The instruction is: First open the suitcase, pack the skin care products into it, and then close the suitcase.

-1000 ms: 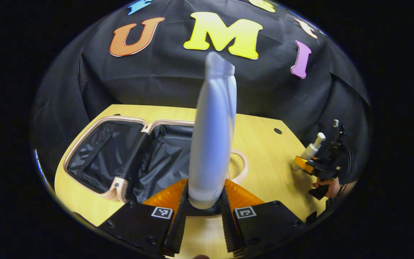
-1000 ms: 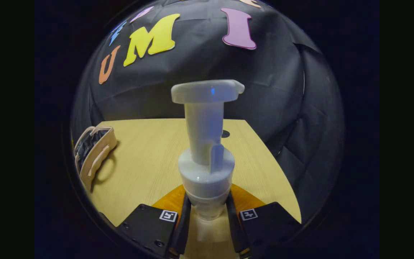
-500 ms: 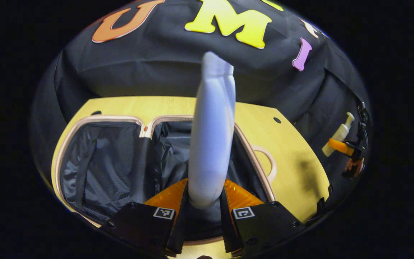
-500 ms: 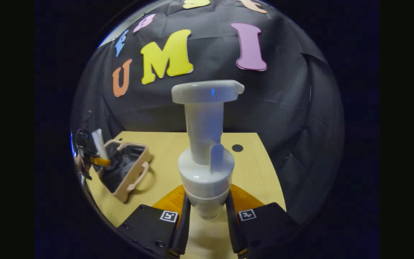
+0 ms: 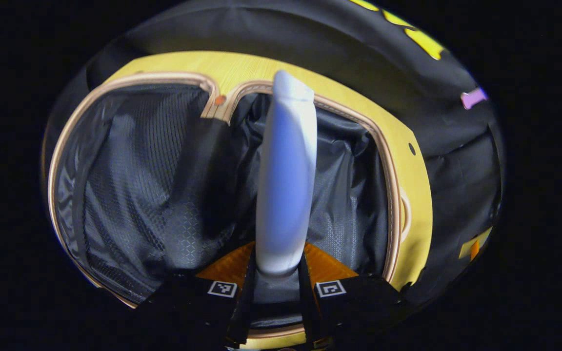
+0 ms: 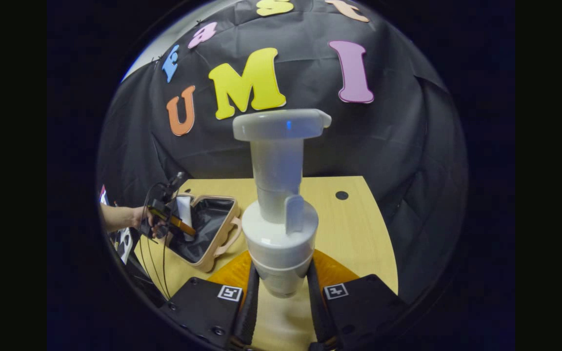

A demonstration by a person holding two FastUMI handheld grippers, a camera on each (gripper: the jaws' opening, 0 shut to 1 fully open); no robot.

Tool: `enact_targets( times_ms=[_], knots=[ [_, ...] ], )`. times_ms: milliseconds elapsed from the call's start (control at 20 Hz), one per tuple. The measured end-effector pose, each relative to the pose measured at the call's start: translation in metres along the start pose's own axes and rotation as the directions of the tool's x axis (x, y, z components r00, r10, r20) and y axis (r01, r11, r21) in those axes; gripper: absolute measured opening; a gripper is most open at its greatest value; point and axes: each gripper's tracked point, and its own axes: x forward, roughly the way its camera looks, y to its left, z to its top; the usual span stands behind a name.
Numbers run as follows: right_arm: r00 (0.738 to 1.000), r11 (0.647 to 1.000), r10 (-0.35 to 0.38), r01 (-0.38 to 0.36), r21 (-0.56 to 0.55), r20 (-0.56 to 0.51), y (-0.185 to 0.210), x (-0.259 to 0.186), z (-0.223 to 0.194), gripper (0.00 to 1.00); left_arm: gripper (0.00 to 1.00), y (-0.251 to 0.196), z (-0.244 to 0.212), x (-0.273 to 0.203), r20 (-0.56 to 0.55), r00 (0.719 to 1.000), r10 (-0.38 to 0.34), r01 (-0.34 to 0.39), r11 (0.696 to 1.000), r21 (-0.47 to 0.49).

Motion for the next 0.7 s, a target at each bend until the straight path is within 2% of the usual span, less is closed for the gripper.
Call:
enact_targets(
  times_ms=[150, 350, 400, 450, 500, 550, 600, 700],
  knots=[
    [1.0, 0.999, 0.029, -0.029, -0.033, 0.007, 0.018, -0.004, 0.007, 0.44, 0.45, 0.007, -0.007, 0.007, -0.081, 0.995, 0.052, -0.048, 0.998, 0.042],
    [0.997, 0.994, 0.071, -0.072, -0.082, -0.018, 0.045, 0.0, 0.009, 0.43, 0.47, 0.008, -0.01, 0.009, -0.102, 0.989, 0.104, -0.097, 0.992, 0.076],
    [0.996, 0.992, 0.085, -0.088, -0.095, -0.033, 0.053, 0.002, 0.007, 0.44, 0.56, 0.005, -0.012, 0.006, -0.097, 0.99, 0.104, -0.095, 0.992, 0.084],
    [0.993, 0.988, 0.105, -0.11, -0.109, -0.051, 0.064, 0.007, 0.007, 0.44, 0.55, 0.002, -0.014, 0.004, -0.085, 0.991, 0.104, -0.097, 0.992, 0.083],
    [0.989, 0.983, 0.131, -0.138, -0.119, -0.066, 0.077, 0.011, 0.007, 0.44, 0.61, -0.001, -0.014, -0.002, -0.061, 0.993, 0.103, -0.097, 0.992, 0.081],
    [0.985, 0.977, 0.159, -0.167, -0.13, -0.071, 0.091, 0.017, 0.009, 0.44, 0.8, -0.003, -0.015, -0.008, -0.025, 0.995, 0.099, -0.096, 0.992, 0.081],
    [0.979, 0.971, 0.186, -0.196, -0.14, -0.078, 0.107, 0.025, 0.012, 0.44, 0.75, -0.004, -0.012, -0.018, 0.029, 0.995, 0.094, -0.096, 0.992, 0.08],
    [0.962, 0.954, 0.249, -0.263, -0.145, -0.11, 0.143, 0.044, 0.014, 0.44, 0.85, -0.003, -0.011, -0.039, 0.159, 0.983, 0.091, -0.104, 0.992, 0.076]
  ],
)
